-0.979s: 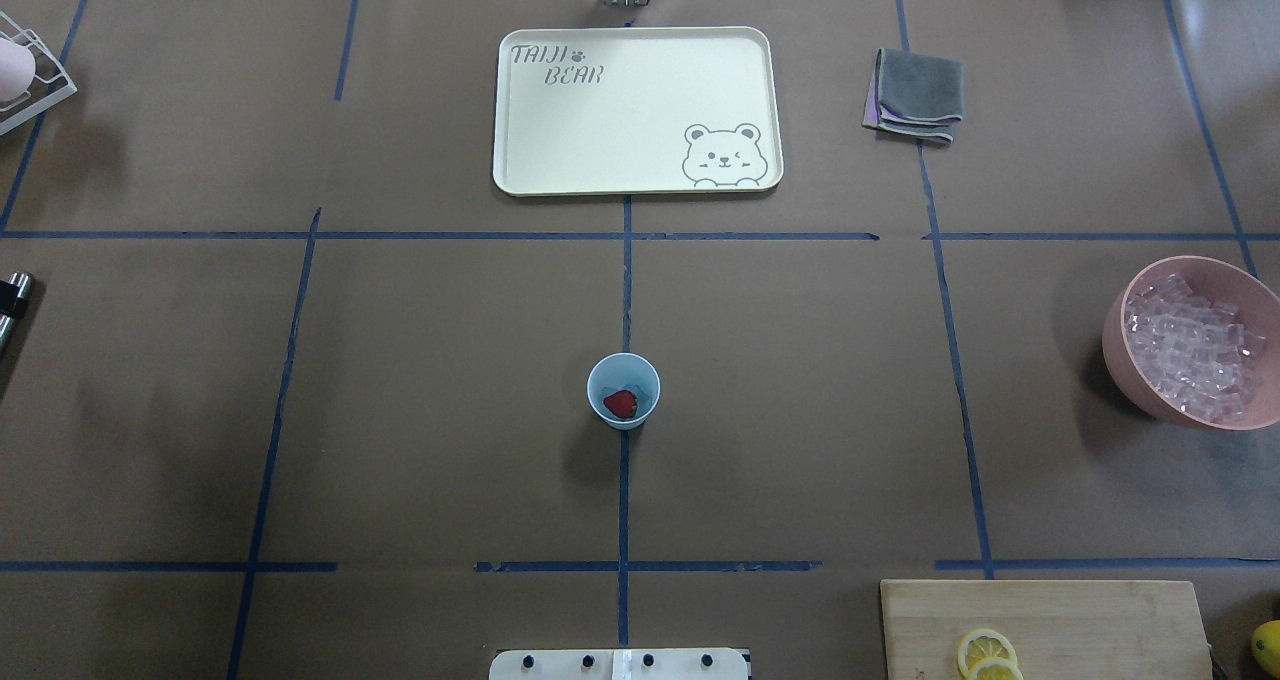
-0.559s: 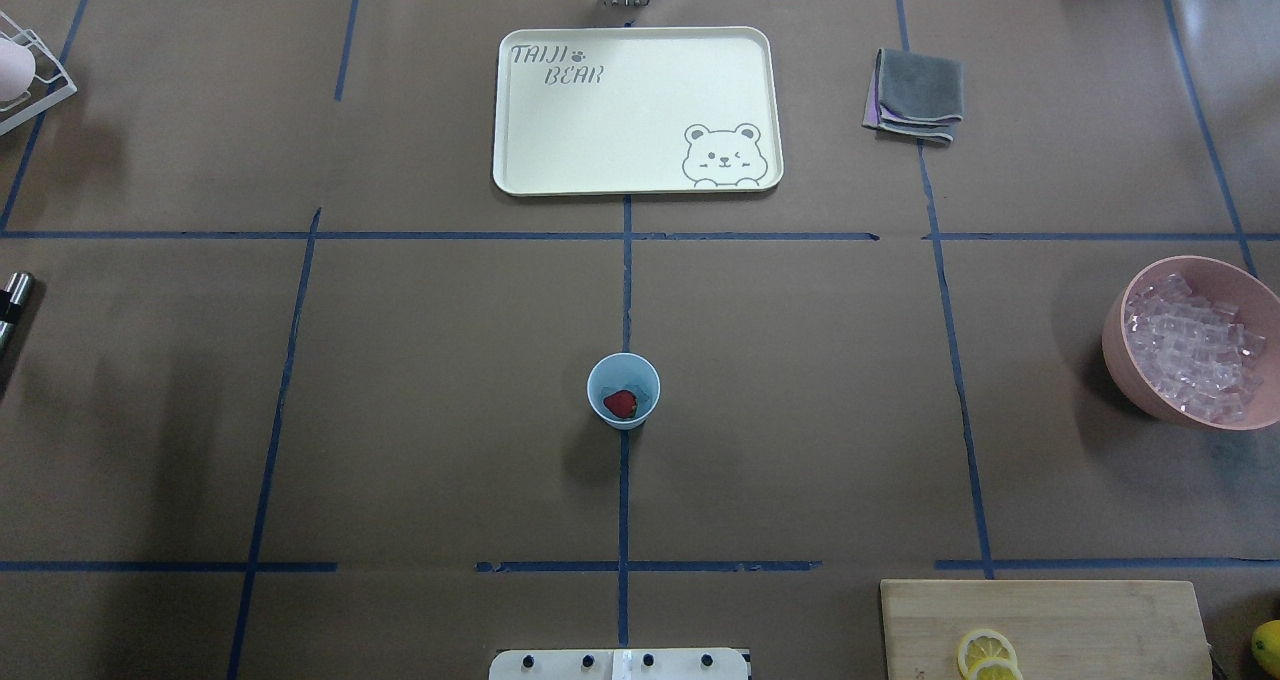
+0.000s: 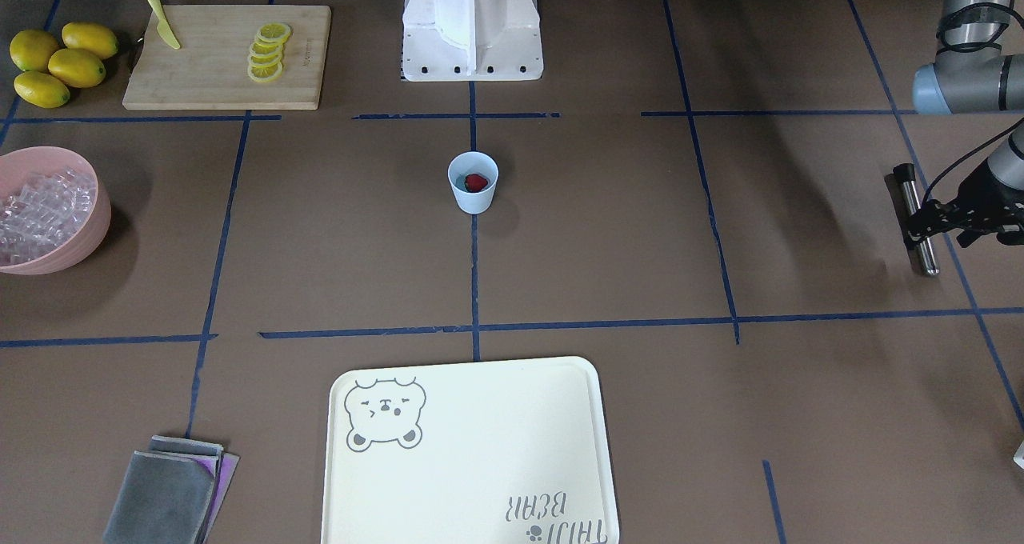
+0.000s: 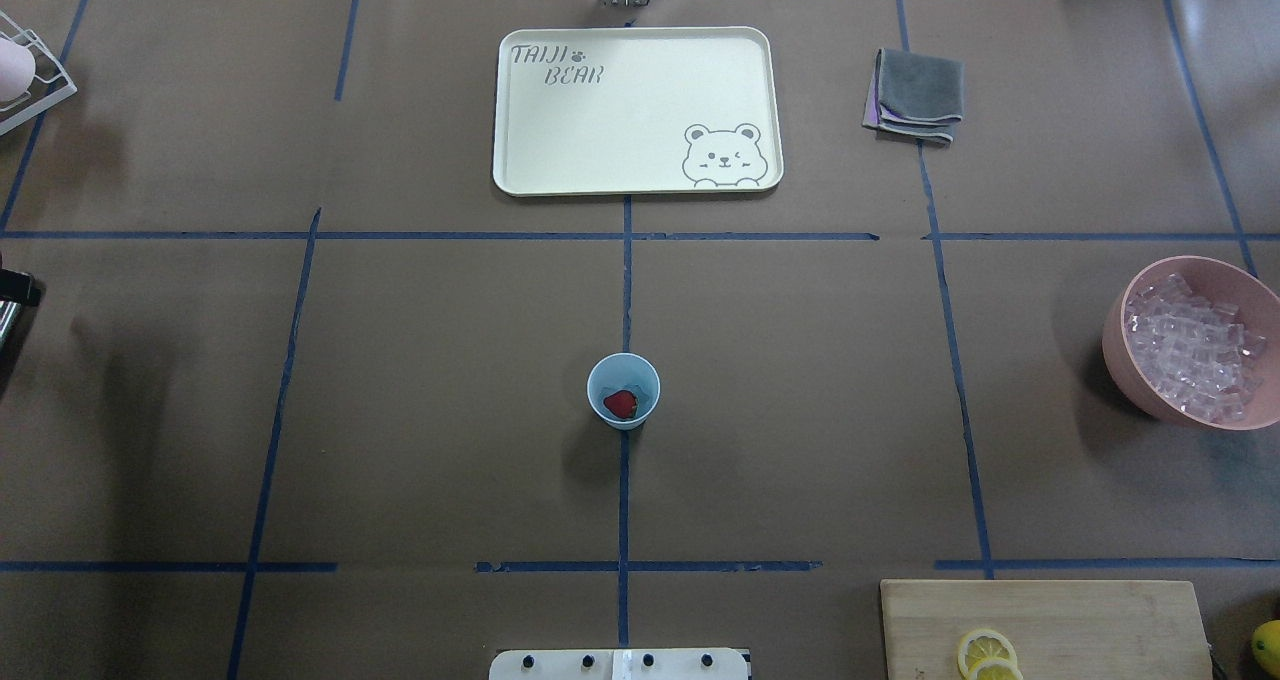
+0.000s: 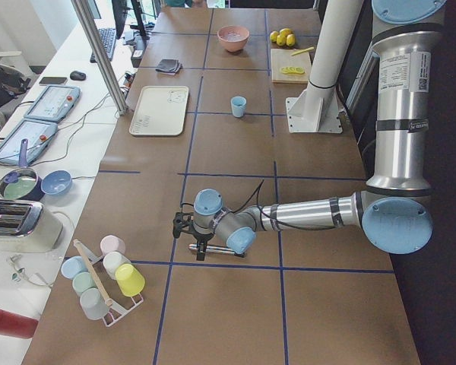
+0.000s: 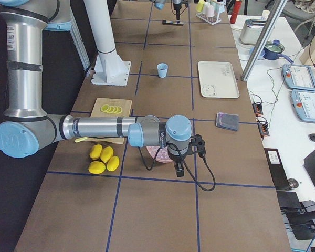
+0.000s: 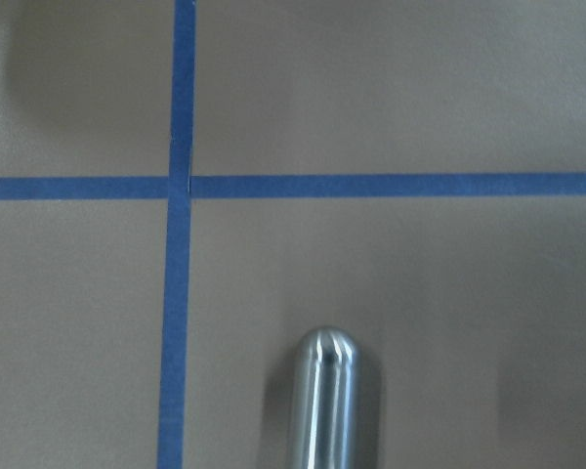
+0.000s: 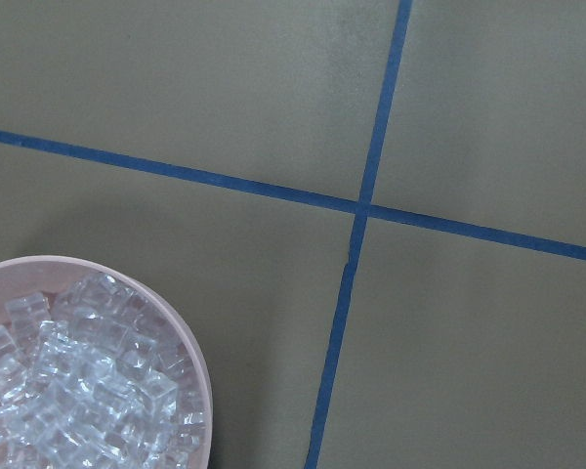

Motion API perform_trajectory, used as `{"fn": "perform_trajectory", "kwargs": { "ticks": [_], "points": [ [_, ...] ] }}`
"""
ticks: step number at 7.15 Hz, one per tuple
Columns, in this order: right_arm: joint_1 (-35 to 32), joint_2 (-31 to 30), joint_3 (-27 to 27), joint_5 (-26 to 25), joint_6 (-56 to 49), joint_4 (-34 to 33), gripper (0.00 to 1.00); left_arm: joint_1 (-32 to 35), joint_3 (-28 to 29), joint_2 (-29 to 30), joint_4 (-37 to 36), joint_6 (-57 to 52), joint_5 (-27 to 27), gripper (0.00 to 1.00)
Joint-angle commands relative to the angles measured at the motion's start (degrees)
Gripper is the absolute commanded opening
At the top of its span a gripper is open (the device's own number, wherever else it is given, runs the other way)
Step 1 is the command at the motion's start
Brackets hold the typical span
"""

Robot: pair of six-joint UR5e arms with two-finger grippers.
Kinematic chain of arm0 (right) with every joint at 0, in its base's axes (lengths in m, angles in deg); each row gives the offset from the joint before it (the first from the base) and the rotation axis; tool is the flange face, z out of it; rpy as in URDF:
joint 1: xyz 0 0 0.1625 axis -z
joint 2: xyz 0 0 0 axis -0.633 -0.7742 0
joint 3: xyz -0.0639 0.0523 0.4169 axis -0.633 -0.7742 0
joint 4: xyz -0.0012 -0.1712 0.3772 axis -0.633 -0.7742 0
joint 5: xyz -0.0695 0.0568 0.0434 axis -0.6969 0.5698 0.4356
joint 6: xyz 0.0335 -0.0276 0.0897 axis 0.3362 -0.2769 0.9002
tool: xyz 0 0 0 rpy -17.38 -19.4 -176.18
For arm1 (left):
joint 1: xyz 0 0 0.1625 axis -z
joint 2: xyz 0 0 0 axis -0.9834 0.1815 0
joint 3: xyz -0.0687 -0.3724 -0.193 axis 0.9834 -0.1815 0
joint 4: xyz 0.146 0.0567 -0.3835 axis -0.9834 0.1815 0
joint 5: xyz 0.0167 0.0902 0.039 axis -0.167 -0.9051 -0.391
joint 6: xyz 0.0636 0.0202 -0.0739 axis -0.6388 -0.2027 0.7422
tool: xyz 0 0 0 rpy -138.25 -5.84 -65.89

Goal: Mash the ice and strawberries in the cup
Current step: 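Lower the left gripper onto the steel pestle and grasp it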

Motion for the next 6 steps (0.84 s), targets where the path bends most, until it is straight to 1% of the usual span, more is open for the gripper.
{"fn": "perform_trajectory", "kwargs": {
  "ticks": [1, 6],
  "points": [
    [0.0, 0.11, -0.03, -0.01, 0.12, 0.0, 0.99, -0.3, 1.4, 1.0, 0.49, 0.32, -0.16, 1.0],
    [0.0, 0.28, -0.03, -0.01, 0.48, 0.0, 0.99, -2.06, 2.11, 0.91, 0.57, 0.05, -1.12, 1.0]
  ]
}}
